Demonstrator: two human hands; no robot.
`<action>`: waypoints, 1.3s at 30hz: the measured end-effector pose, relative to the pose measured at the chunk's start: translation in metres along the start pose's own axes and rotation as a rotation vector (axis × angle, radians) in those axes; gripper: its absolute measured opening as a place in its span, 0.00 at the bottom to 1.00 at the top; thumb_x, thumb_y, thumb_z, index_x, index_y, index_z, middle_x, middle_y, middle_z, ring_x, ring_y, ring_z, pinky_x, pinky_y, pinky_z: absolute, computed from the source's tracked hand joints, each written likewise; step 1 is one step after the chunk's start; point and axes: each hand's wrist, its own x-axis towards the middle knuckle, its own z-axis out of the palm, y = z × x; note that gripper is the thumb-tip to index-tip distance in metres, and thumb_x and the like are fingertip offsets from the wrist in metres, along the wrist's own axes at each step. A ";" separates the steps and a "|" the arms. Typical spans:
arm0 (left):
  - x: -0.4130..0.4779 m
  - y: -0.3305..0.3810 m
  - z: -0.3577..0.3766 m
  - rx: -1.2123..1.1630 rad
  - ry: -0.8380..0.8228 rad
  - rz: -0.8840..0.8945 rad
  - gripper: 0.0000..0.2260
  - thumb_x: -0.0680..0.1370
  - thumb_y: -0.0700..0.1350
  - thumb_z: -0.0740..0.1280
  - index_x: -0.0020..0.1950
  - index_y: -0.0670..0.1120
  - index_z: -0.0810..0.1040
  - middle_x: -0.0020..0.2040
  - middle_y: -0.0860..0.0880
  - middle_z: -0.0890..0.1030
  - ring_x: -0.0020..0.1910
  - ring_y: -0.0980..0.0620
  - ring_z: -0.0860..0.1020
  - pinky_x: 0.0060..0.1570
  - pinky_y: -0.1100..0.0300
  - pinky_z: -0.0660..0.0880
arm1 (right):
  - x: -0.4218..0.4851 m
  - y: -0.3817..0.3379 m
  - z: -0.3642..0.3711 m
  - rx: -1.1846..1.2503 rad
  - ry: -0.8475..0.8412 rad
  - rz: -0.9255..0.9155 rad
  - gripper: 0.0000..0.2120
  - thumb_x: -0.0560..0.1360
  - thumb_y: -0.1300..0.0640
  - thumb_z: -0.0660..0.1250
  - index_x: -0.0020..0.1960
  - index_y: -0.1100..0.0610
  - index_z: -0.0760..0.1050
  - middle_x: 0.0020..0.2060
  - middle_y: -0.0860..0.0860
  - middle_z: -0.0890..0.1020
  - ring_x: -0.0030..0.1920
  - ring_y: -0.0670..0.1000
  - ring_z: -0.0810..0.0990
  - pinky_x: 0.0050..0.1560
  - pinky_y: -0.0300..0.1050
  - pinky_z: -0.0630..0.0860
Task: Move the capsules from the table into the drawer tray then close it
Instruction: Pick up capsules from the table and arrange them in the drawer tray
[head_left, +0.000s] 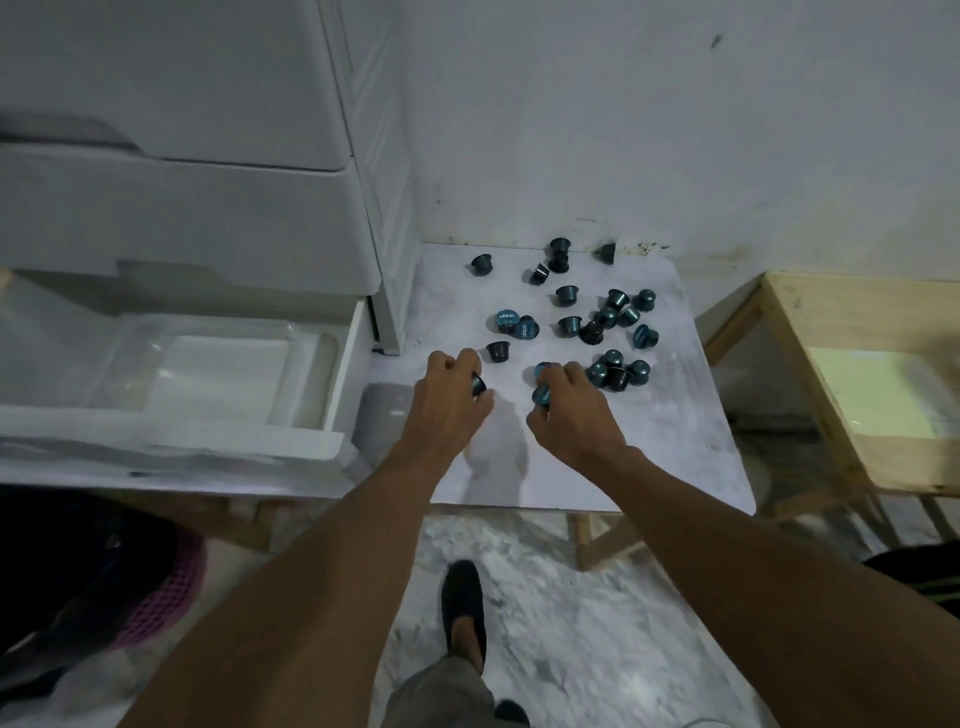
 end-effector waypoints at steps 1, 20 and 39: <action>-0.007 0.004 -0.009 0.006 0.042 0.013 0.13 0.74 0.49 0.69 0.54 0.44 0.72 0.51 0.42 0.74 0.46 0.43 0.75 0.48 0.52 0.72 | -0.003 -0.004 -0.008 -0.010 0.036 -0.013 0.19 0.72 0.61 0.64 0.62 0.63 0.70 0.55 0.60 0.74 0.52 0.61 0.74 0.48 0.46 0.68; -0.094 -0.062 -0.189 0.046 0.443 0.026 0.13 0.70 0.42 0.71 0.53 0.41 0.78 0.49 0.44 0.77 0.46 0.49 0.74 0.44 0.61 0.71 | -0.022 -0.203 -0.056 0.126 0.201 -0.406 0.19 0.73 0.60 0.67 0.62 0.62 0.71 0.55 0.58 0.75 0.50 0.58 0.76 0.50 0.47 0.72; -0.051 -0.263 -0.286 0.073 0.168 0.087 0.08 0.70 0.43 0.72 0.48 0.45 0.80 0.44 0.47 0.81 0.40 0.50 0.77 0.44 0.54 0.77 | 0.041 -0.362 0.068 0.173 0.040 -0.267 0.23 0.73 0.59 0.69 0.66 0.58 0.69 0.58 0.56 0.74 0.55 0.55 0.75 0.56 0.46 0.72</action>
